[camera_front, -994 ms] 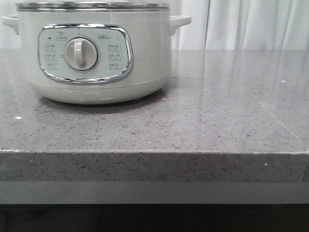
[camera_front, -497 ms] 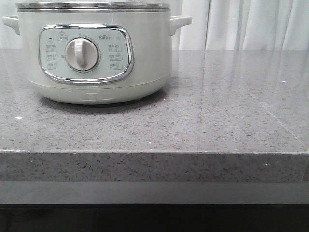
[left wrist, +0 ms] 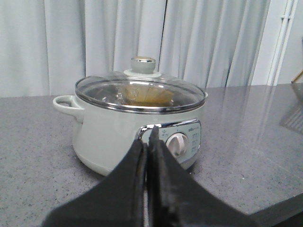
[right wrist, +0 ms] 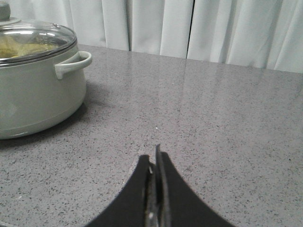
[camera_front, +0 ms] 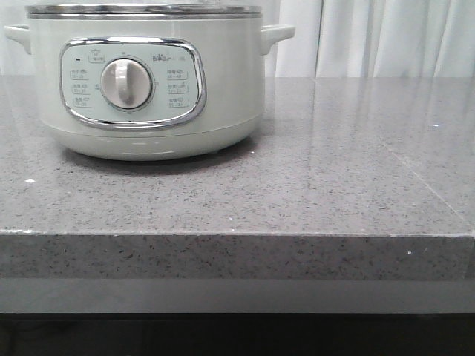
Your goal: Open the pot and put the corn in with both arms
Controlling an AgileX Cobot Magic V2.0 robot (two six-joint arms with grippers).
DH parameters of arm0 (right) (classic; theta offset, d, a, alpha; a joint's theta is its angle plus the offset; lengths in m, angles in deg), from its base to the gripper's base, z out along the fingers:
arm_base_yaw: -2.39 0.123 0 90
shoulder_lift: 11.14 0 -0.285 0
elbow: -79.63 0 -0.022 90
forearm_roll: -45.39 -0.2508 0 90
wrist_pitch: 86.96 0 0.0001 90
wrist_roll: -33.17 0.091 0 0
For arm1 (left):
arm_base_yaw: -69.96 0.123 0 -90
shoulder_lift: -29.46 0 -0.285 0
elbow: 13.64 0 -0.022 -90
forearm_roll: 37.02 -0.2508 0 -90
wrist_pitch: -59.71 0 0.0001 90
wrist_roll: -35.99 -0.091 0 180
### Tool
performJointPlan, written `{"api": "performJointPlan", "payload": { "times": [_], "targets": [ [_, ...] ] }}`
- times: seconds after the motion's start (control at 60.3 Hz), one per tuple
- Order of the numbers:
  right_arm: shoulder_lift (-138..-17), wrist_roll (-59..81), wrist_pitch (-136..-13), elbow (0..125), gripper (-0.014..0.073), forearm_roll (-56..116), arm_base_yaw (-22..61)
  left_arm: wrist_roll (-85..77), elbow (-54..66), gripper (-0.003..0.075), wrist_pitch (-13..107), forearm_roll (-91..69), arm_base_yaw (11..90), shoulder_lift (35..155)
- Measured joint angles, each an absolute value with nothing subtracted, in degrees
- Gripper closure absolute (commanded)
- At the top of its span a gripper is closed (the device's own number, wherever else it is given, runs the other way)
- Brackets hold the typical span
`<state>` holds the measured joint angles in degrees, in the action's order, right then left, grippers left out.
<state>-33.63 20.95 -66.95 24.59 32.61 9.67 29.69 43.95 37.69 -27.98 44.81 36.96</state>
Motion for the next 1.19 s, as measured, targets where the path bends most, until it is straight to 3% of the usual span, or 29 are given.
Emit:
{"api": "performJointPlan", "payload": {
  "times": [0.63, 0.994, 1.193],
  "targets": [
    [-33.6, 21.0, -66.9, 24.6, 0.0662, 32.6, 9.7, 29.7, 47.6, 0.0739, 38.3, -30.8, 45.4, 37.0],
    [-33.6, 21.0, -66.9, 24.6, 0.0662, 32.6, 9.7, 29.8, 56.7, 0.0739, 39.2, -32.6, 66.6, 37.0],
    [-33.6, 21.0, -66.9, 24.6, 0.0662, 32.6, 9.7, 29.9, 62.1, 0.0739, 46.0, -32.6, 70.4, 37.0]
  ]
}}
